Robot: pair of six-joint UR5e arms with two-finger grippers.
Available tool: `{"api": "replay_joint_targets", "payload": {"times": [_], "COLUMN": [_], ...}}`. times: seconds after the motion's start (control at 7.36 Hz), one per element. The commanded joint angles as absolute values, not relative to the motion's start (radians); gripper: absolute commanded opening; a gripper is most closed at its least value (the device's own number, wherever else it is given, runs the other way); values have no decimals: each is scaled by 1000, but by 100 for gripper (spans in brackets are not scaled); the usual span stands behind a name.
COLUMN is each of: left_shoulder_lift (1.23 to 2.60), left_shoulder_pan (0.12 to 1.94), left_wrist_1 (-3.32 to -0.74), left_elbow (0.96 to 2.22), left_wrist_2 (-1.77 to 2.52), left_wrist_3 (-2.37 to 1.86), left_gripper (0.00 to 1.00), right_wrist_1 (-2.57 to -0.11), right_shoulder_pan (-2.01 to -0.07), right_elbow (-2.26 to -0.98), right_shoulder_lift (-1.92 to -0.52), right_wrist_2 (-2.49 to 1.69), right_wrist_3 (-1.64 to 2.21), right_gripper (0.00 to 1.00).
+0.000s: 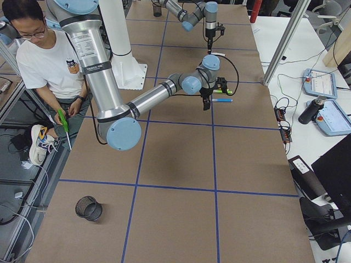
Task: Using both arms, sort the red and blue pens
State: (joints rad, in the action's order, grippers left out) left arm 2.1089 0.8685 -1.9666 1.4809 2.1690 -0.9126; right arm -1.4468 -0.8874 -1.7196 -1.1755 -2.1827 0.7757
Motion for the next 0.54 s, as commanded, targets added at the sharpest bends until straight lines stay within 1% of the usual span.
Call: {"api": "replay_joint_targets", "payload": {"times": [0.0,0.27,0.41], "left_shoulder_lift": [1955,1905,1902], "left_shoulder_pan": [954,989,989], "left_wrist_1": [-1904,-1739,-1715], "left_elbow": [1642,1797,1831], "left_wrist_2": [2218,2220,2218], "left_wrist_3": [-916,-907,-907], "left_gripper": [0,0,0], "right_wrist_1": [-1421,-1147,-1132], "right_shoulder_pan": [-803,-770,-766], "right_elbow": [-1549,-1308,-1275], "right_shoulder_lift": [-1006,-933,-899], "right_wrist_2": [-2055,-2008,-1982], "right_wrist_3": [838,938,968], "right_gripper": [99,97,95]}}
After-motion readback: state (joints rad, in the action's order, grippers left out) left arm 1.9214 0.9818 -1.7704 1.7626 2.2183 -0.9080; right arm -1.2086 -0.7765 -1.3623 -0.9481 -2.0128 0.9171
